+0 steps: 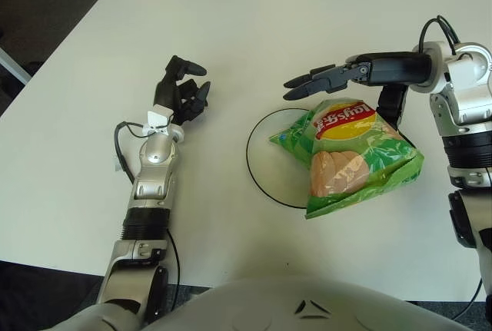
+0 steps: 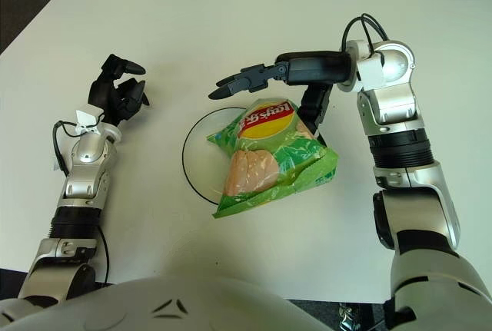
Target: Put the snack into the plate.
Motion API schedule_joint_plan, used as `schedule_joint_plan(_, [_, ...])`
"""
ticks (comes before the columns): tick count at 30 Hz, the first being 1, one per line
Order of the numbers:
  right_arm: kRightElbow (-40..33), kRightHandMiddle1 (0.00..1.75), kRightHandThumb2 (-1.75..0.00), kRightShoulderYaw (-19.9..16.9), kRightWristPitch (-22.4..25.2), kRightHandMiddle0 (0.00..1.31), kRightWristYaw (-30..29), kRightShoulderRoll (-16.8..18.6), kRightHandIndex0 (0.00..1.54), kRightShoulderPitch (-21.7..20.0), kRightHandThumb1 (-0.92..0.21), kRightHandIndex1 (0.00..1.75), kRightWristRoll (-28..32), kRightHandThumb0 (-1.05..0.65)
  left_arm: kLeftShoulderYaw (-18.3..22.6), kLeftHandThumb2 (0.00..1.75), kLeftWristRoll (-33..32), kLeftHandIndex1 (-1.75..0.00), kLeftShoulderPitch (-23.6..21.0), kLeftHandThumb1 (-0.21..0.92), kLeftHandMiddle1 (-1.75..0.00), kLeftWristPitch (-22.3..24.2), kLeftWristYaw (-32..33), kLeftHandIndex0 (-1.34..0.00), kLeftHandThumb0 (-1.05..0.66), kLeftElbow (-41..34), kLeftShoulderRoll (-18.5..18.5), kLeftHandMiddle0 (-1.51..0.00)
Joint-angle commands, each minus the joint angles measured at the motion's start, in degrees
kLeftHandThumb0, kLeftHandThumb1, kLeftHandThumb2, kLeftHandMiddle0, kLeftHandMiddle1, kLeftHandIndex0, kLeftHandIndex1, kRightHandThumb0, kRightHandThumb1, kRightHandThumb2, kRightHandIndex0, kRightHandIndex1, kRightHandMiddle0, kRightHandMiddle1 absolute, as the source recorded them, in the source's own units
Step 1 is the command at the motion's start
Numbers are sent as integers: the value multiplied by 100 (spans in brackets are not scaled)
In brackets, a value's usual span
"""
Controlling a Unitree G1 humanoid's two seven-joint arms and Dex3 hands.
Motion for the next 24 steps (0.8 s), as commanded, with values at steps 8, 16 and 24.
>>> schedule_joint_plan(8, [-254, 0, -89, -73, -281, 20, -533, -103, 7, 171, -61, 0, -922, -3, -48, 39, -22, -161, 528, 92, -175, -157, 15, -34, -35, 455, -205, -87])
schedule_joint_plan(16, [-808, 1, -94, -217, -579, 22, -1313, -175, 8, 454, -64, 0, -1533, -6, -49, 38, -25, -160, 522, 92, -175, -203, 7, -35, -35, 492, -202, -87])
schedule_joint_plan(24, [-976, 1, -92, -123, -642, 22, -1482, -303, 8, 552, -67, 0, -1679, -9, -59, 38, -6, -160, 522, 92, -175, -228, 20, -35, -35, 495, -201, -87])
